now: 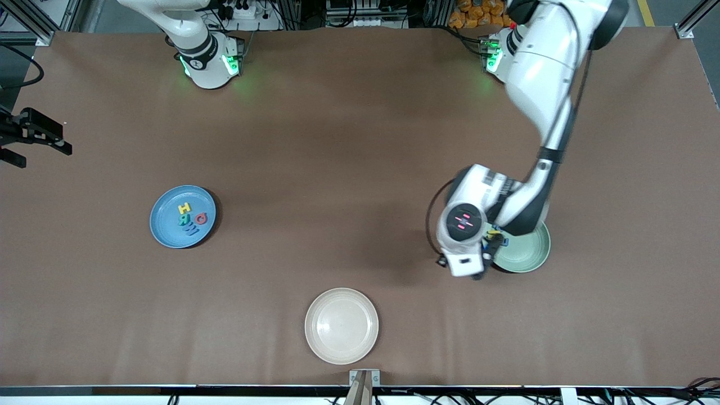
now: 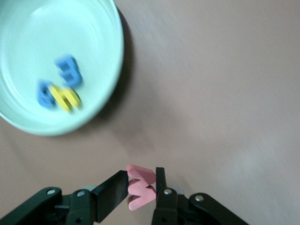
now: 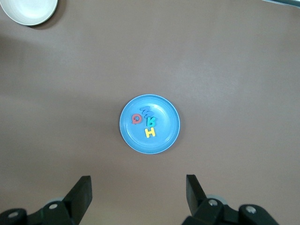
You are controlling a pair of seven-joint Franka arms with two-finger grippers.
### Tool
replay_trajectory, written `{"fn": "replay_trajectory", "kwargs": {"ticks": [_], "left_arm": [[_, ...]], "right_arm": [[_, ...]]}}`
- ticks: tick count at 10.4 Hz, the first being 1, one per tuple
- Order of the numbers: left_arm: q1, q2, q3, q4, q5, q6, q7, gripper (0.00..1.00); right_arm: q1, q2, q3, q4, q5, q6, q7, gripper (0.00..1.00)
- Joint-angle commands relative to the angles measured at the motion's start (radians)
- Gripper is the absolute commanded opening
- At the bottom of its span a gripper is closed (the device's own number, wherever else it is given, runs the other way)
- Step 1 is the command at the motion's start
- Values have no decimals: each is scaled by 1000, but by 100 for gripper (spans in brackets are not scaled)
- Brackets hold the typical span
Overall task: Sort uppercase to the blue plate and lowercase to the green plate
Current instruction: 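Carry the pink m to the green plate and release it with the left gripper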
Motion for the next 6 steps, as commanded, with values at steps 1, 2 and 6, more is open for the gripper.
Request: {"fn": "replay_trajectory", "kwargs": {"ticks": [1,2,6], "left_arm": [[131,-61,-50,-46,-19,-70,95,0],[168,-67,-52,-45,-19,-97,131,0],[235,-68,-49,-49,-19,-170,186,99]], "right_arm": [[-29,-34,37,-33,-17,10,4,90],[-29,-34,37,-33,-17,12,4,90],[-29,-34,35,-33,-18,12,4,90]]}}
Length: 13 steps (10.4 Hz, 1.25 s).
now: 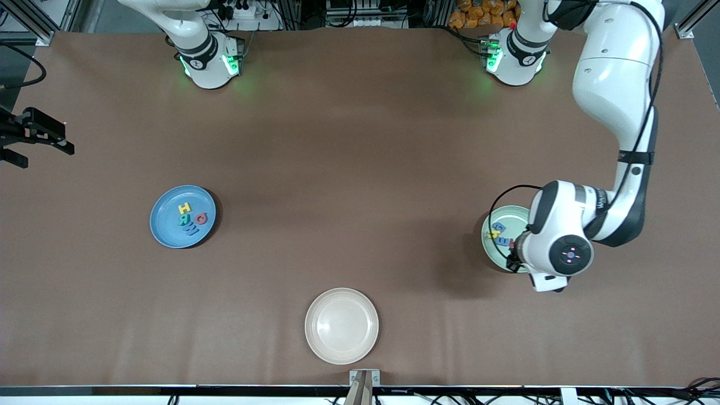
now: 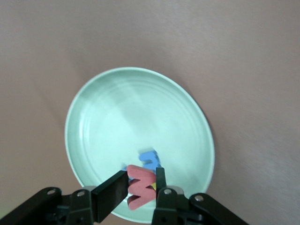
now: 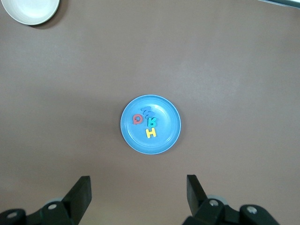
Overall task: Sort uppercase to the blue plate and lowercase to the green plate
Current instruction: 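Carry the pink m to the green plate and release it with the left gripper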
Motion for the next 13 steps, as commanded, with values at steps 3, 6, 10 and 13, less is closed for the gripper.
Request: {"fn": "replay_trajectory", "kwargs": {"ticks": [3,6,10,13], "left_arm": [[5,-31,-9,-29,-16,-15,4,100],[48,-120,-12,-40,-22,-15,149,100],[114,-336,-11,-321,-81,52,458,100],[128,-560,-11,-625,-134,180,606,100]], "right_arm": [[-24,-29,23,-35,-18,21,4,90],[-23,-29,24,-36,-20,24,4,91],[-23,-50,23,-65,-20,60,6,90],[-23,-80,27,-64,-20,39,32,90]]}}
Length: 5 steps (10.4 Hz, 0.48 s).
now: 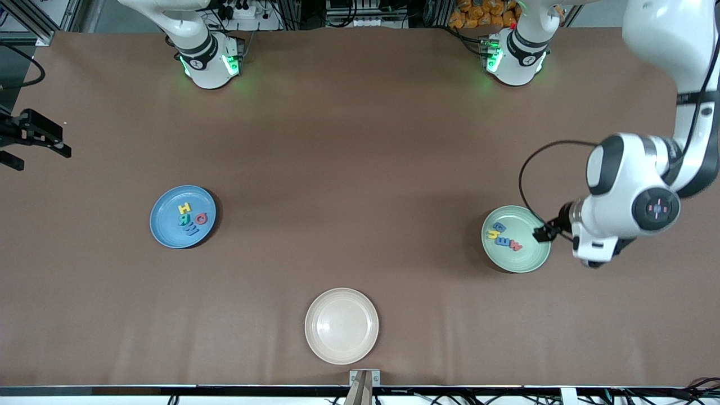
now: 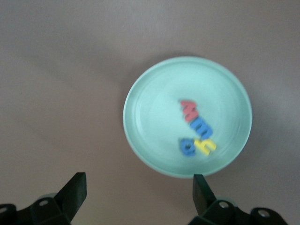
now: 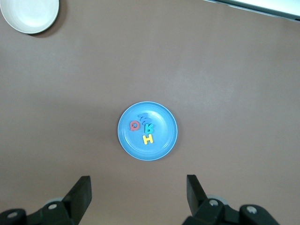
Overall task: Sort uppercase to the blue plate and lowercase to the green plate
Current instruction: 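Carry the pink m to the green plate and release it with the left gripper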
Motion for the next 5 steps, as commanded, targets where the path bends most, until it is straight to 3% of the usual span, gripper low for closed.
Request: {"fn": "replay_trajectory", "kwargs": {"ticks": [1,3,5], "left_arm": [[12,-229,-3,-295,-27,126,74,100],[12,-294,-3,-344,-41,145,116,100],[18,-296,0,-272,-36,147,197,100]], "right_arm": [[-19,-52,24,-26,-16,-20,27,90],[-19,-76,26,-24,-16,-42,29,90],[-21,-78,24,-24,-16,-51,32,91]]}}
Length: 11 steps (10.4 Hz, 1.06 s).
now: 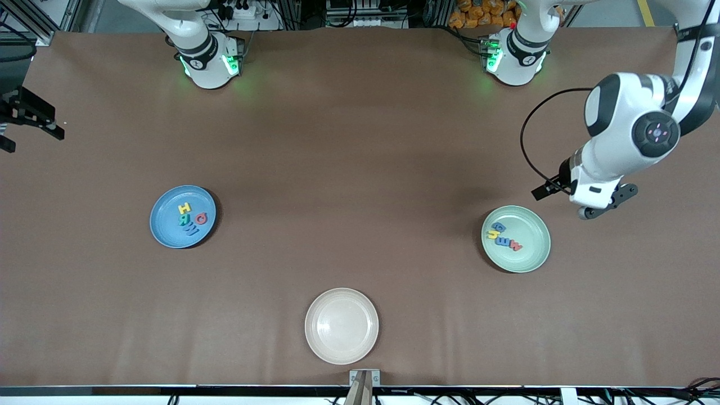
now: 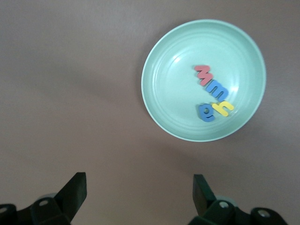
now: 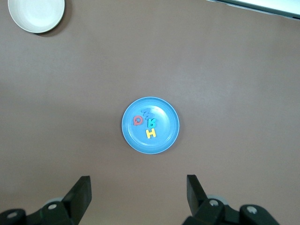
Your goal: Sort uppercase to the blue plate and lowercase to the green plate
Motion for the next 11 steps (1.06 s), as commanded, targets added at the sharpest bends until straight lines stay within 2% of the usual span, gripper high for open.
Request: {"fn": "replay_trajectory", "kwargs": {"ticks": [1,5,8,11], "left_arm": [[31,-25,-1,77,-22,14,139,100],[39,-25,2,254,-25,-38,335,100],[30,-25,-1,398,-14,-229,380,100],[28,-24,-4,470,-15,-345,385,100]], "right_arm": [[-21,-26,20,-22,-16,-5,16,91],[-19,-26,20,-21,-16,-6,18,91],[-18,-24,23,-21,-16,-9,35,91],[-15,-24,23,-21,-19,-23,50,92]]}}
